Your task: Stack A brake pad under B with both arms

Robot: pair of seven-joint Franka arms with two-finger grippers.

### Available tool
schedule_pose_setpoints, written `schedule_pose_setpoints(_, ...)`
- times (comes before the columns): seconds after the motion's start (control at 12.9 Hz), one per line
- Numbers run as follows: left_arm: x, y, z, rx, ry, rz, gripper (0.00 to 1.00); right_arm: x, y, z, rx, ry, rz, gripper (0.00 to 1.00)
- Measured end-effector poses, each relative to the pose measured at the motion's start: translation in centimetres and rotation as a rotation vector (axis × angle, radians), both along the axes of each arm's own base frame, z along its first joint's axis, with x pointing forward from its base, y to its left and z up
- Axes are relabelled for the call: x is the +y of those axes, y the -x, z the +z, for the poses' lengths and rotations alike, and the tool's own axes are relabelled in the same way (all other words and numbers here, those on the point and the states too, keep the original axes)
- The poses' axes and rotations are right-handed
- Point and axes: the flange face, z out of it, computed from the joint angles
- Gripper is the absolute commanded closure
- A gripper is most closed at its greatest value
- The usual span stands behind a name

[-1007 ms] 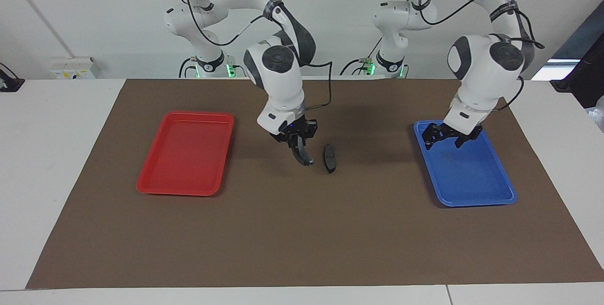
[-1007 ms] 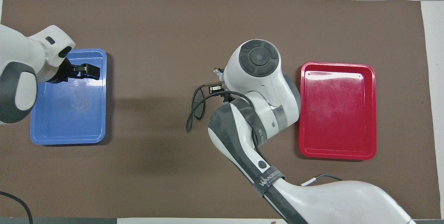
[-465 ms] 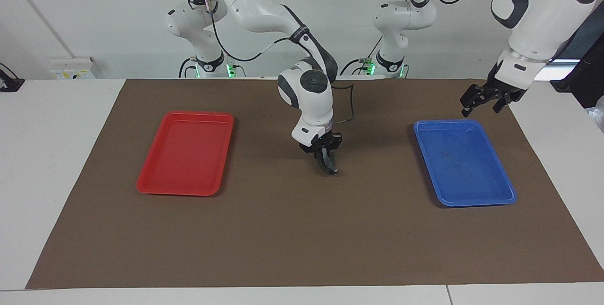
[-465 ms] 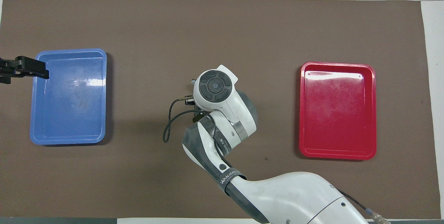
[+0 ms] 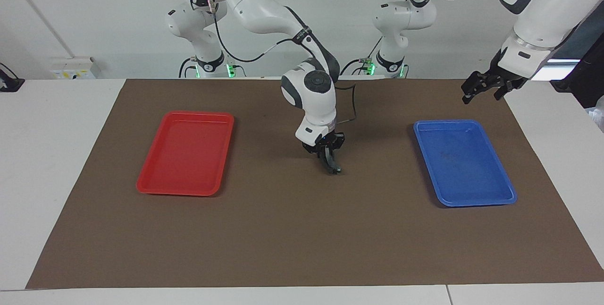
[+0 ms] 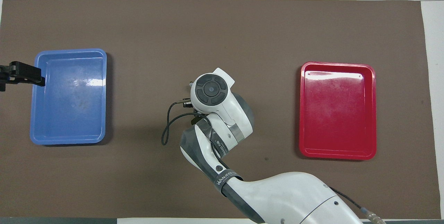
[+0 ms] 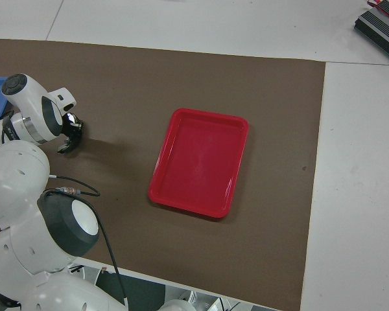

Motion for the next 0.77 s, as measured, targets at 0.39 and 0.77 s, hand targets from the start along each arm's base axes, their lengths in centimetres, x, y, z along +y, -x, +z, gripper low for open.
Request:
schedule_pose_setpoints(0.39, 0.0, 0.0, -0.1, 0.003, 0.0, 0.0, 0.01, -0.2, 0.0, -0.5, -0.004, -0.001, -0.003, 0.0)
schedule_pose_setpoints(0.77, 0.0, 0.1, -0.1, 0.006, 0.0, 0.0, 0.01, -0.3, -0.4, 1.9, -0.001, 0.054, 0.026, 0.0)
